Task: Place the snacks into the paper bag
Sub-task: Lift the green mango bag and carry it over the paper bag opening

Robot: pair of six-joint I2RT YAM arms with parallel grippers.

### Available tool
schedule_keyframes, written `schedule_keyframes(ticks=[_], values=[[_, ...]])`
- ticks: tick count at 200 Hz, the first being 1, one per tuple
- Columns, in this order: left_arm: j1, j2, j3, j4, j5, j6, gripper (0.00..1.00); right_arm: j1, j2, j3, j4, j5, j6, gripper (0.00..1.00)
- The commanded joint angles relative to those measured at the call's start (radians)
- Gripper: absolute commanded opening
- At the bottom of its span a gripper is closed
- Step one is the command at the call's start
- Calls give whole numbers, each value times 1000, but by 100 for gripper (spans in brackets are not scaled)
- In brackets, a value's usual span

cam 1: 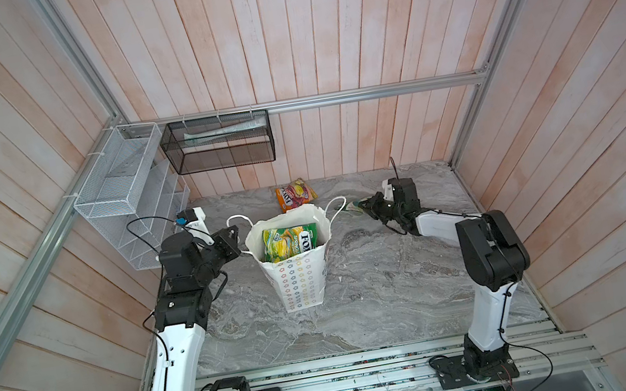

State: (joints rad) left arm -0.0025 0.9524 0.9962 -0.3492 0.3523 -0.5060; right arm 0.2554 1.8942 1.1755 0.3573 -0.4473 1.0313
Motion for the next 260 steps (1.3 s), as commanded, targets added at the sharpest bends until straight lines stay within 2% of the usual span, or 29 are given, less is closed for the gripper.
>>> schedule_keyframes(ticks=[1, 38, 73, 90, 110, 141, 159, 178, 213, 260], values=[[6, 2, -16, 21, 22, -4, 0, 1, -117, -37, 15, 6, -20, 0], [6, 5, -16, 21, 20, -5, 0, 8, -321, -86, -35, 32, -74, 0], [6, 6, -15, 19, 25, -6, 0, 53, -506, -42, -177, 110, -166, 0], [5, 9, -15, 18, 33, -11, 0, 109, -579, 26, -248, 168, -233, 0], [6, 13, -14, 20, 42, -12, 0, 241, -621, 131, -320, 273, -336, 0], [9, 11, -6, -3, -7, -3, 0, 467, -620, 262, -371, 374, -457, 0], [11, 6, -9, 4, -4, -3, 0, 625, -593, 324, -391, 481, -535, 0], [9, 5, -8, 1, -6, -2, 0, 724, -533, 369, -383, 523, -560, 0], [12, -1, -10, 1, -13, -1, 0, 778, -405, 388, -350, 488, -506, 0], [12, -7, -11, 5, -13, -5, 0, 795, -336, 345, -306, 531, -401, 0]])
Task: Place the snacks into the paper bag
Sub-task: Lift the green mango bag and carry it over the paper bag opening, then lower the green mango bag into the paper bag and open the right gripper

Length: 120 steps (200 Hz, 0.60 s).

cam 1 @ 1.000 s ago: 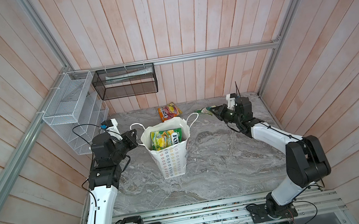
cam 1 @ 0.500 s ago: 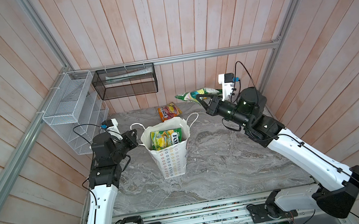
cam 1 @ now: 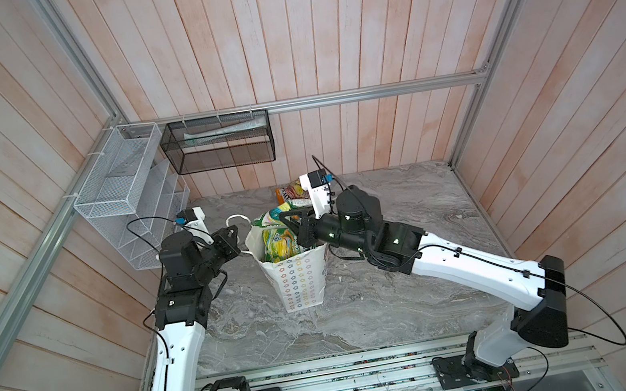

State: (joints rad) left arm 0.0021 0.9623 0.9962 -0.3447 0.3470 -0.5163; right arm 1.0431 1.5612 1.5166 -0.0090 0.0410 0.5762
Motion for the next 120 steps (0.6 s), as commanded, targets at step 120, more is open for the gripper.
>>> schedule_keyframes(ticks=[120], values=[[7, -23, -11, 0, -5, 4, 0, 9, 91, -33, 65, 194, 111, 0]])
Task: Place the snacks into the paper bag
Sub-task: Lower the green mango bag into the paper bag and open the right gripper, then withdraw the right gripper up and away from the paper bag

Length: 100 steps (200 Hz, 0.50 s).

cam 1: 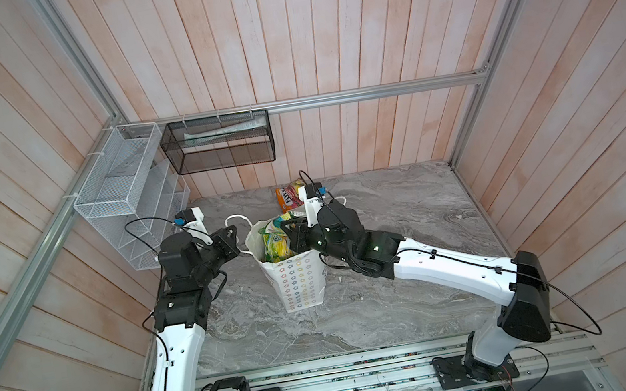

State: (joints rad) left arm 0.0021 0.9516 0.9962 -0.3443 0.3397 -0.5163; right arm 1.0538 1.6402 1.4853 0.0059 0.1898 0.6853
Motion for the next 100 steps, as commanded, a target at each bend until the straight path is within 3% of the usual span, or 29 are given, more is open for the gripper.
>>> schedule_keyframes(ticks=[1, 16, 45, 63, 100], values=[[7, -13, -11, 0, 1, 4, 0, -2, 13, -3, 50, 46, 2, 0], [7, -8, -10, 1, 1, 4, 0, -2, 23, -3, 50, 49, 6, 0], [7, -13, -10, -1, 0, 4, 0, -2, 27, 5, 37, 39, -5, 18], [7, -7, -10, -1, 2, 4, 0, 8, 2, -13, 69, 21, -25, 22], [7, -8, -10, -1, 5, 2, 0, 80, -80, -76, 111, 110, -96, 29]])
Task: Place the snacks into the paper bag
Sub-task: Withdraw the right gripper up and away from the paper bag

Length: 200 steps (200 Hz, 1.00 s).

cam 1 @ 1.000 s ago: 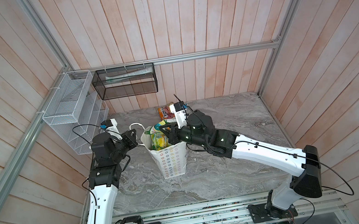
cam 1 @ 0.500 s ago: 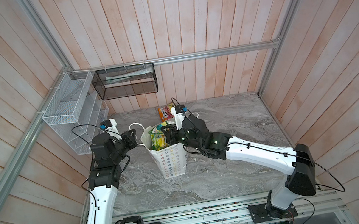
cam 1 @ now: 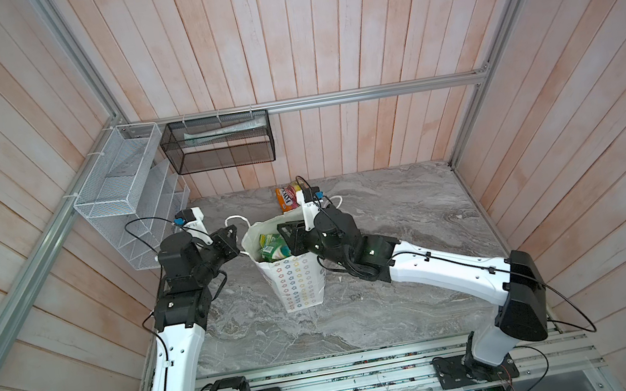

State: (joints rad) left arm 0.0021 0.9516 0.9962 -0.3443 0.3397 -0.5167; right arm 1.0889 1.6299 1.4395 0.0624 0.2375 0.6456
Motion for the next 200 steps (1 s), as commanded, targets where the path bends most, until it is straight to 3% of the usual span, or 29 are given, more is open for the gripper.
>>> schedule_keyframes(ticks=[1, 44, 95, 161, 200], values=[[7, -8, -11, -2, 5, 2, 0, 45, -70, -30, 53, 63, -57, 29], [7, -8, -10, 1, 14, 0, 0, 45, -128, 0, -32, 109, -109, 38], [6, -13, -9, -4, 6, 1, 0, -11, -229, 41, -184, 181, -177, 65], [7, -33, 31, -103, -182, 0, 0, -333, -399, -170, -186, -31, -31, 75], [18, -45, 43, -120, -204, -2, 0, -581, -377, -313, -31, -281, 100, 76]])
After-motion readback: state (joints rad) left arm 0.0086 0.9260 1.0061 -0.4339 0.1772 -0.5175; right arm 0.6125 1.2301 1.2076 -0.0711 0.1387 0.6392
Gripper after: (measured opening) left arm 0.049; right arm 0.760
